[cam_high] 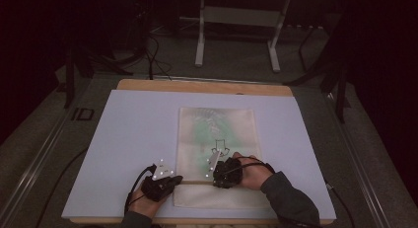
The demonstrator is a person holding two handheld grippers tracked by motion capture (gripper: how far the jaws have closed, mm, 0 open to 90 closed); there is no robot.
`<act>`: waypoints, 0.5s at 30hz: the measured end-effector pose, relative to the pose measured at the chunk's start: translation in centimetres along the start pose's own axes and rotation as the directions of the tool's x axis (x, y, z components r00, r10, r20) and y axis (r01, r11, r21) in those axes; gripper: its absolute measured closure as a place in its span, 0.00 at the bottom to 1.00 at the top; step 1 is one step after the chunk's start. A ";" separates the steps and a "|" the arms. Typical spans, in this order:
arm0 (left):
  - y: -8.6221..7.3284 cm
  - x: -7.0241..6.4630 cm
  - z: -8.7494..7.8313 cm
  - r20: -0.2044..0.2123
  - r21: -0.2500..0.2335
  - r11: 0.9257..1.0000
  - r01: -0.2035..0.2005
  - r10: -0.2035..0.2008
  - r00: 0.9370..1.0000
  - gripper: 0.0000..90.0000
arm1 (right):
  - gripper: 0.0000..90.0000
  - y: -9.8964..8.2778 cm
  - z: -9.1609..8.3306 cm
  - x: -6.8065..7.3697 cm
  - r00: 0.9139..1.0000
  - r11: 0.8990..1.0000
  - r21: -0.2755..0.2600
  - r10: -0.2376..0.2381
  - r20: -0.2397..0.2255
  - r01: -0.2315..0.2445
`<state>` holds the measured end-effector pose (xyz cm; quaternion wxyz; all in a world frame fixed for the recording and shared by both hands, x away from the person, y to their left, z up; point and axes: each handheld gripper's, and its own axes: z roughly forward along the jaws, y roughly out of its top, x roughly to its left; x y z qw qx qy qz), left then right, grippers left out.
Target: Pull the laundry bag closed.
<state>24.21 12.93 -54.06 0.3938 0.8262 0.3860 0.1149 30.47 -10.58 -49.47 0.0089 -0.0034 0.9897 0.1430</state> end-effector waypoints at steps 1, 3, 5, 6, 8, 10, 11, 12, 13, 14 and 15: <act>0.0 0.0 0.0 -0.001 0.000 1.000 0.000 0.000 1.000 0.99 | 0.91 0.0 0.0 0.0 1.000 1.000 -0.002 0.002 0.000 -0.002; 0.0 0.0 0.0 0.000 0.000 1.000 0.001 -0.001 1.000 0.99 | 0.91 -0.1 -0.1 0.0 1.000 1.000 0.003 0.003 0.001 -0.003; 0.0 0.0 0.0 0.000 0.000 1.000 0.001 -0.001 1.000 0.99 | 0.91 -0.1 -0.1 0.0 1.000 1.000 -0.001 0.002 -0.001 -0.002; 0.0 0.0 0.0 -0.001 0.000 1.000 0.001 -0.001 1.000 0.99 | 0.91 -0.2 -0.1 0.0 1.000 1.000 -0.001 0.001 -0.002 -0.001; 0.0 0.0 0.0 -0.001 0.001 1.000 0.001 -0.001 1.000 0.99 | 0.91 -0.2 -0.1 0.0 1.000 1.000 0.002 0.002 -0.001 -0.002; 0.0 0.0 0.0 0.000 0.001 1.000 0.002 -0.002 1.000 0.99 | 0.91 -0.3 -0.1 0.0 1.000 1.000 0.005 0.005 0.000 -0.005; 0.0 0.0 0.0 0.000 0.000 1.000 0.002 -0.002 1.000 0.99 | 0.91 -0.3 -0.1 0.0 1.000 1.000 0.005 0.006 -0.001 -0.006; 0.0 0.0 0.0 -0.001 0.001 1.000 0.001 -0.001 1.000 0.99 | 0.91 -0.4 -0.1 0.0 1.000 1.000 0.005 0.005 0.000 -0.005; 0.0 0.0 0.0 0.000 0.000 1.000 0.001 -0.001 1.000 0.99 | 0.91 -0.4 -0.2 0.0 1.000 1.000 0.001 0.005 -0.001 -0.005; 0.0 0.0 0.0 0.000 0.000 1.000 0.002 -0.002 1.000 0.99 | 0.91 -0.5 -0.2 0.0 1.000 1.000 0.007 0.005 0.001 -0.005; 0.0 0.0 0.0 0.000 0.001 1.000 0.002 -0.002 1.000 0.99 | 0.91 -0.5 -0.2 0.0 1.000 1.000 0.006 0.007 0.000 -0.007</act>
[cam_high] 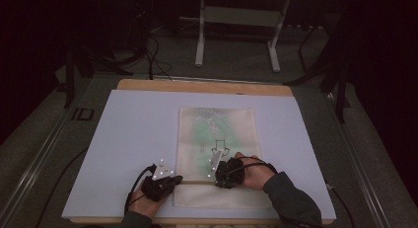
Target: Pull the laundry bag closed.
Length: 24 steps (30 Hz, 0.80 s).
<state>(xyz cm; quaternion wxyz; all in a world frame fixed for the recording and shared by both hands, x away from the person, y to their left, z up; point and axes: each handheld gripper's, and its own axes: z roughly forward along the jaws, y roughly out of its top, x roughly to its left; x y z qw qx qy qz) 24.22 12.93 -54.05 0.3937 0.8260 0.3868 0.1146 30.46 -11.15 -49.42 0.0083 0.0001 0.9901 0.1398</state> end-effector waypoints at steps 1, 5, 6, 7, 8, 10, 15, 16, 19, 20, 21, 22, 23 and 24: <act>0.0 0.0 0.0 -0.001 0.000 1.000 0.000 0.000 1.000 0.99 | 0.91 -0.1 0.0 0.0 1.000 1.000 0.001 0.000 0.001 0.000; 0.0 0.0 0.0 0.000 0.000 1.000 0.000 0.000 1.000 0.99 | 0.91 -0.1 0.0 0.0 1.000 1.000 0.000 -0.001 0.002 0.001; 0.0 0.0 0.0 -0.001 0.000 1.000 0.000 0.000 1.000 0.99 | 0.91 -0.2 -0.1 0.0 1.000 1.000 0.001 0.001 0.001 -0.001; 0.0 0.0 0.0 0.000 0.000 1.000 -0.001 0.001 1.000 0.99 | 0.91 -0.2 -0.1 0.0 1.000 1.000 0.000 0.001 0.001 -0.001; 0.0 0.0 0.0 0.000 0.000 1.000 0.000 0.000 1.000 0.99 | 0.91 -0.2 -0.1 0.0 1.000 1.000 0.005 -0.001 0.002 0.001; 0.0 0.0 0.0 0.000 0.001 1.000 0.000 0.000 1.000 0.99 | 0.91 -0.3 -0.1 0.0 1.000 1.000 0.001 0.001 0.001 -0.001; 0.0 0.0 0.0 0.000 0.000 1.000 -0.001 0.001 1.000 0.99 | 0.91 -0.5 -0.2 0.0 1.000 1.000 0.007 0.004 0.004 -0.004; 0.0 0.0 0.0 -0.001 0.001 1.000 -0.001 0.001 1.000 0.99 | 0.91 -0.6 -0.3 0.1 1.000 1.000 0.010 0.005 0.005 -0.005; 0.0 0.0 0.0 0.000 0.001 1.000 0.000 0.000 1.000 0.99 | 0.91 -0.7 -0.4 0.1 1.000 1.000 0.014 0.007 0.004 -0.007; 0.0 0.0 0.0 0.000 0.001 1.000 0.000 0.000 1.000 0.99 | 0.91 -0.8 -0.4 0.0 1.000 1.000 0.015 0.007 0.003 -0.007; 0.0 0.0 0.0 0.000 0.000 1.000 0.000 0.000 1.000 0.99 | 0.91 -0.9 -0.4 0.1 1.000 1.000 0.015 0.009 0.005 -0.009; 0.0 0.0 0.0 0.000 0.000 1.000 0.000 0.000 1.000 0.99 | 0.91 -1.0 -0.5 0.0 1.000 1.000 0.015 0.011 0.003 -0.011; 0.0 0.0 0.0 0.000 0.000 1.000 0.000 0.000 1.000 0.99 | 0.91 -1.0 -0.5 0.0 1.000 1.000 0.016 0.008 0.004 -0.008; 0.0 0.0 0.0 -0.001 0.000 1.000 0.000 0.000 1.000 0.99 | 0.91 -1.1 -0.5 0.1 1.000 1.000 0.012 0.012 0.002 -0.012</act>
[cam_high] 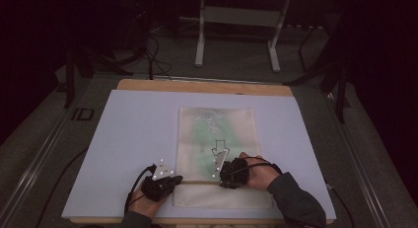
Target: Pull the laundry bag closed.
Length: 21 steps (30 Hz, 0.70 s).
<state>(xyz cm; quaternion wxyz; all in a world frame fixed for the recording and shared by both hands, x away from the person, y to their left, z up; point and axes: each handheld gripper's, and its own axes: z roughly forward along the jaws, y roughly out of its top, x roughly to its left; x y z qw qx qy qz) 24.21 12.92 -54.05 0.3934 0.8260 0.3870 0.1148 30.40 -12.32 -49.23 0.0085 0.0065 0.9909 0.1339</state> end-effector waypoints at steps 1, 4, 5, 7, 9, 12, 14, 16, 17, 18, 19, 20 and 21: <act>0.0 0.0 0.0 0.000 0.000 1.000 0.000 0.000 1.000 0.99 | 0.91 0.0 0.0 0.0 1.000 1.000 -0.002 0.001 -0.001 -0.001; 0.0 0.0 0.0 0.000 0.000 1.000 0.000 0.000 1.000 0.99 | 0.91 0.0 0.0 0.0 1.000 1.000 0.005 -0.002 0.001 0.002; 0.0 0.0 0.0 0.001 0.000 1.000 0.001 -0.001 1.000 0.99 | 0.91 -0.1 -0.1 0.0 1.000 1.000 0.007 -0.002 0.001 0.002; 0.0 0.0 0.0 0.001 0.000 1.000 0.000 0.000 1.000 0.99 | 0.91 -0.1 -0.1 0.0 1.000 1.000 0.013 -0.004 0.002 0.004; 0.0 0.0 0.0 0.001 0.000 1.000 0.001 -0.001 1.000 0.99 | 0.91 -0.2 -0.2 0.0 1.000 1.000 0.016 -0.003 0.004 0.002; 0.0 0.0 0.0 0.000 0.000 1.000 0.000 0.000 1.000 0.99 | 0.91 -0.4 -0.2 0.0 1.000 1.000 0.019 -0.003 0.004 0.003; 0.0 0.0 0.0 0.001 0.000 1.000 0.001 -0.001 1.000 0.99 | 0.91 -0.5 -0.3 0.0 1.000 1.000 0.016 0.002 0.003 -0.002; 0.0 0.0 0.0 0.000 0.000 1.000 0.001 -0.001 1.000 0.99 | 0.91 -0.6 -0.3 0.0 1.000 1.000 0.018 0.003 0.002 -0.003; 0.0 0.0 0.0 0.000 0.000 1.000 0.001 -0.001 1.000 0.99 | 0.91 -0.6 -0.3 0.0 1.000 1.000 0.018 0.003 0.003 -0.003; 0.0 0.0 0.0 0.001 0.000 1.000 0.001 -0.001 1.000 0.99 | 0.91 -0.6 -0.4 0.0 1.000 1.000 0.016 0.004 0.002 -0.004; 0.0 0.0 0.0 0.001 0.000 1.000 0.002 -0.002 1.000 0.99 | 0.91 -0.7 -0.4 0.0 1.000 1.000 0.015 0.004 0.003 -0.004; 0.0 0.0 0.0 0.001 0.000 1.000 0.002 -0.002 1.000 0.99 | 0.91 -0.6 -0.4 0.0 1.000 1.000 0.016 0.003 0.002 -0.003; 0.0 0.0 0.0 0.001 0.000 1.000 0.002 -0.002 1.000 0.99 | 0.91 -0.6 -0.4 0.1 1.000 1.000 0.024 0.002 0.003 -0.002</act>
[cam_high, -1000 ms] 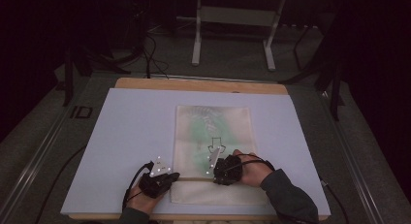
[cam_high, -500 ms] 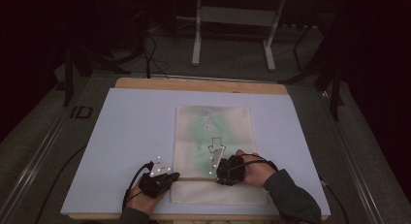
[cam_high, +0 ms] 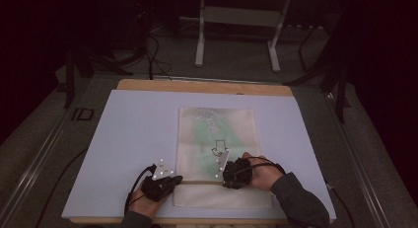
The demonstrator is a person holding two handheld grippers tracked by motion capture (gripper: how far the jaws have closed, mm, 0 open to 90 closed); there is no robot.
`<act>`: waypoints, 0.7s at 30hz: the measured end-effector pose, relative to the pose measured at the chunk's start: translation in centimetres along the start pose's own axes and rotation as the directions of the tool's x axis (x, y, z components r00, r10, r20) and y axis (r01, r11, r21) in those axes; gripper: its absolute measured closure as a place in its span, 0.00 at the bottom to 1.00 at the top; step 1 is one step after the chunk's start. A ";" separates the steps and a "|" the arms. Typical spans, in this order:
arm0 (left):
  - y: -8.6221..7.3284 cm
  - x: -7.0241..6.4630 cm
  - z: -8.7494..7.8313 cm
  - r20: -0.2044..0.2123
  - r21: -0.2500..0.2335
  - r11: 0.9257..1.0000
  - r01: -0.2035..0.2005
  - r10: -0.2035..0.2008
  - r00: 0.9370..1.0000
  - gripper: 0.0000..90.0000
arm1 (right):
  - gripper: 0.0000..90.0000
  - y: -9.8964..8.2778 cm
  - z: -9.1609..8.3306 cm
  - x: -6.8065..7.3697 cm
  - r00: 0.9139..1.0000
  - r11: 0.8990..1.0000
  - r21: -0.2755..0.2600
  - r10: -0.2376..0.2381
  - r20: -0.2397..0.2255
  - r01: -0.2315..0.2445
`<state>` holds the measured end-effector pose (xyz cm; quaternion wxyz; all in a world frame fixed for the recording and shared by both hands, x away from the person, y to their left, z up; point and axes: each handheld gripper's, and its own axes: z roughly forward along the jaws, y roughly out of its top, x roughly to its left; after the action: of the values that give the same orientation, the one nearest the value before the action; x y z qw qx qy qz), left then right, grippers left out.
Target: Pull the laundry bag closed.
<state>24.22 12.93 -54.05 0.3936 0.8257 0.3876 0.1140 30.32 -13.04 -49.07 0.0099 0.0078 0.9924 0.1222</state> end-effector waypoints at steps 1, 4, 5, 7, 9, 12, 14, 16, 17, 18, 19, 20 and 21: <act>0.0 0.0 0.0 0.000 0.000 1.000 0.000 0.000 1.000 0.99 | 0.91 0.0 0.0 0.0 1.000 1.000 0.000 0.000 -0.002 0.000; 0.0 0.0 0.0 0.001 0.000 1.000 0.001 -0.001 1.000 0.99 | 0.91 -0.1 -0.2 -0.1 1.000 1.000 0.009 -0.004 0.002 0.004; 0.0 0.0 0.0 0.001 0.000 1.000 0.001 -0.001 1.000 0.99 | 0.91 -0.1 -0.3 -0.1 1.000 1.000 0.004 -0.004 0.003 0.004; 0.0 0.0 0.0 0.001 -0.001 1.000 0.003 -0.003 1.000 0.99 | 0.91 -0.2 -0.5 -0.1 1.000 1.000 0.013 -0.002 0.003 0.002; 0.0 0.0 0.0 -0.001 0.000 1.000 0.000 0.000 1.000 0.99 | 0.91 -0.4 -0.7 0.0 1.000 1.000 0.019 0.000 0.008 0.000; 0.0 0.0 0.0 0.001 0.000 1.000 0.002 -0.002 1.000 0.99 | 0.91 -0.7 -0.8 -0.1 1.000 1.000 0.021 0.002 0.011 -0.003; 0.0 0.0 0.0 0.001 -0.001 1.000 0.002 -0.002 1.000 0.99 | 0.91 -0.8 -0.9 0.0 1.000 1.000 0.022 0.008 0.010 -0.008; 0.0 0.0 0.0 0.000 -0.001 1.000 0.002 -0.002 1.000 0.99 | 0.91 -1.0 -0.9 -0.1 1.000 1.000 0.023 0.006 0.012 -0.007; 0.0 0.0 0.0 0.000 -0.001 1.000 0.002 -0.002 1.000 0.99 | 0.91 -1.0 -1.0 0.0 1.000 1.000 0.025 0.011 0.013 -0.011; 0.0 0.0 0.0 -0.001 -0.001 1.000 0.001 -0.001 1.000 0.99 | 0.91 -1.1 -1.1 -0.1 1.000 1.000 0.023 0.009 0.012 -0.010; 0.0 0.0 0.0 -0.002 -0.001 1.000 0.001 -0.001 1.000 0.99 | 0.91 -1.2 -1.1 0.0 1.000 1.000 0.023 0.010 0.015 -0.010; 0.0 0.0 0.0 -0.001 -0.001 1.000 0.001 -0.001 1.000 0.99 | 0.91 -1.3 -1.2 0.0 1.000 1.000 0.022 0.013 0.015 -0.013; 0.0 0.0 0.0 -0.001 -0.001 1.000 0.001 -0.001 1.000 0.99 | 0.91 -1.4 -1.2 0.0 1.000 1.000 0.024 0.014 0.017 -0.014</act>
<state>24.20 12.92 -54.06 0.3939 0.8252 0.3883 0.1144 30.33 -14.72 -48.20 0.0171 0.0160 0.9936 0.1101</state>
